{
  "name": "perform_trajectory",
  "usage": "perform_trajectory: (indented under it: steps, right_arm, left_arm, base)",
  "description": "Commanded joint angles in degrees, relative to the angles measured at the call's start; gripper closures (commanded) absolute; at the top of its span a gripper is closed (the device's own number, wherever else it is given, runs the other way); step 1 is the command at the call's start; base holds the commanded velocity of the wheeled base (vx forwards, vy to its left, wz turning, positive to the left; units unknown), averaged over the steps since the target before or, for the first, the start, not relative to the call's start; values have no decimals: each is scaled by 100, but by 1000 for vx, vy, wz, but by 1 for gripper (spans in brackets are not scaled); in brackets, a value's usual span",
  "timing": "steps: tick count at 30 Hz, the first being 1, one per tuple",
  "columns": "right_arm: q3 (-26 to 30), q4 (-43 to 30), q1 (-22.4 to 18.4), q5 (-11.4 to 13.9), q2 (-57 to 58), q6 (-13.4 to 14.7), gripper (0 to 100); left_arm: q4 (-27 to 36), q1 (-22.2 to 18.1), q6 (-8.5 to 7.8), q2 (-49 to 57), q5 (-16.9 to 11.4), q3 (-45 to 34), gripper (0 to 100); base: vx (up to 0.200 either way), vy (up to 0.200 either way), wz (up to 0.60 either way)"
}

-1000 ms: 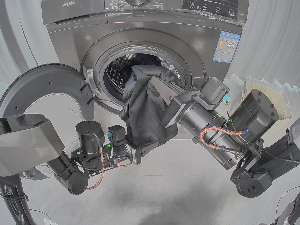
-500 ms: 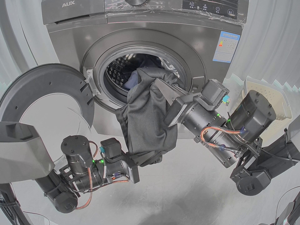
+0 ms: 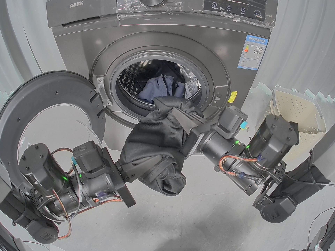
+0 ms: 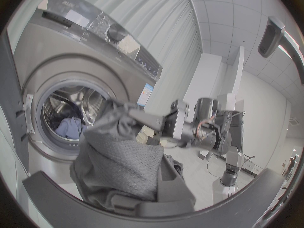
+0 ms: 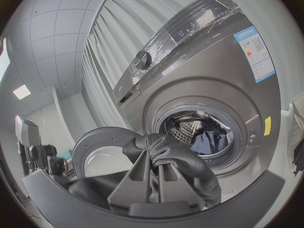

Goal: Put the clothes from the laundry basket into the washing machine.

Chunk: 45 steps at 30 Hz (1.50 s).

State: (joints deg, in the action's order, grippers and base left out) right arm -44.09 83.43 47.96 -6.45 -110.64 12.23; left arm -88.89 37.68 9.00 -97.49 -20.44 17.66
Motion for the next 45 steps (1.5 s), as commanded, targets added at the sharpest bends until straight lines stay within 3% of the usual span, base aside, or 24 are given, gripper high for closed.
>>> perform_trajectory:
  steps: [1, 2, 6, 10, 23, 45]
  right_arm:
    - [155, -2, 21, 3, -107, -1, 100]
    - [191, -38, 21, 3, -107, -1, 0]
    - [428, -73, 21, 3, -89, -10, 0]
    - [604, -90, 3, 3, -89, -19, 0]
    - [1184, -99, -85, 12, -107, -80, 0]
    - [1026, -117, -67, 38, -643, -177, 0]
  left_arm:
    - [4, -33, 23, 230, 76, 229, 100]
    - [4, -68, 32, 221, 84, 281, 100]
    - [12, -437, 58, 178, 76, 519, 100]
    - [12, -516, 76, 81, 102, 633, 100]
    - [4, -560, 120, -253, 858, 1204, 100]
    - [4, -560, 129, -174, 893, 1398, 100]
  base:
    - [0, 0, 0]
    - [0, 0, 0]
    - [0, 0, 0]
    - [0, 0, 0]
    - [0, 0, 0]
    - [0, 0, 0]
